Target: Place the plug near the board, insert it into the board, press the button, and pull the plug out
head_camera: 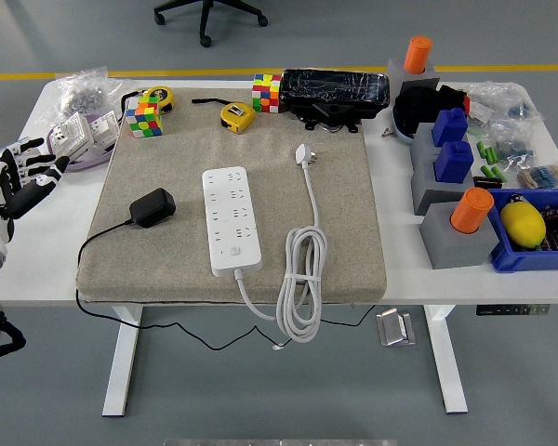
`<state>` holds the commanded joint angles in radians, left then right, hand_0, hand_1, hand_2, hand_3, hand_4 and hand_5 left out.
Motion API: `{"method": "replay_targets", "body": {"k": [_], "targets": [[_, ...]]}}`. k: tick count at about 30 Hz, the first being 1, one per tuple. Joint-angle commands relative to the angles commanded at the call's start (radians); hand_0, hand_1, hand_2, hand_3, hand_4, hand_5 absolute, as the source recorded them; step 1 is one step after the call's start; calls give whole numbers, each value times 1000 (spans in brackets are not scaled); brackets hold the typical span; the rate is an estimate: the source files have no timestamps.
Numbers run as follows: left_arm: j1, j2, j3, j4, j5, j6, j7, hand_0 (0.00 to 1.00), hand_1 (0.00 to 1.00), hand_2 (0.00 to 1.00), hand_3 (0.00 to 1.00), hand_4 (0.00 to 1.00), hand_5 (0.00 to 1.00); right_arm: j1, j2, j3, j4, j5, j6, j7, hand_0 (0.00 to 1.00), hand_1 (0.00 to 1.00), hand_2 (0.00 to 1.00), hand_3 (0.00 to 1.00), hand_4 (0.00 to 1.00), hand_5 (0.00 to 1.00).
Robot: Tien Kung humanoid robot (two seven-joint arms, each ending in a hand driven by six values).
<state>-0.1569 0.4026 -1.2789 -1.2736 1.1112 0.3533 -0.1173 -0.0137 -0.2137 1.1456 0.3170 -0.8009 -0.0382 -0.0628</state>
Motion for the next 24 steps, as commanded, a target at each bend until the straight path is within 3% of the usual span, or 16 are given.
{"method": "replay_targets", "body": {"k": [5, 11, 24], "targets": [[-21, -5, -3, 1, -2, -1, 2, 581, 658, 677, 808, 848, 414, 10, -3, 29, -2, -9, 0, 0, 611, 681, 661, 565, 971, 587], [-45, 3, -3, 5, -6, -5, 6, 580, 651, 677, 808, 848, 413, 22, -4, -1, -36, 27, 3, -4, 611, 681, 661, 565, 970, 587], [-72, -25, -12, 1, -7, -7, 8, 581, 650, 677, 809, 844, 406, 52, -13, -41, -43, 64, 3, -4, 610, 679, 661, 565, 970, 587]]}}
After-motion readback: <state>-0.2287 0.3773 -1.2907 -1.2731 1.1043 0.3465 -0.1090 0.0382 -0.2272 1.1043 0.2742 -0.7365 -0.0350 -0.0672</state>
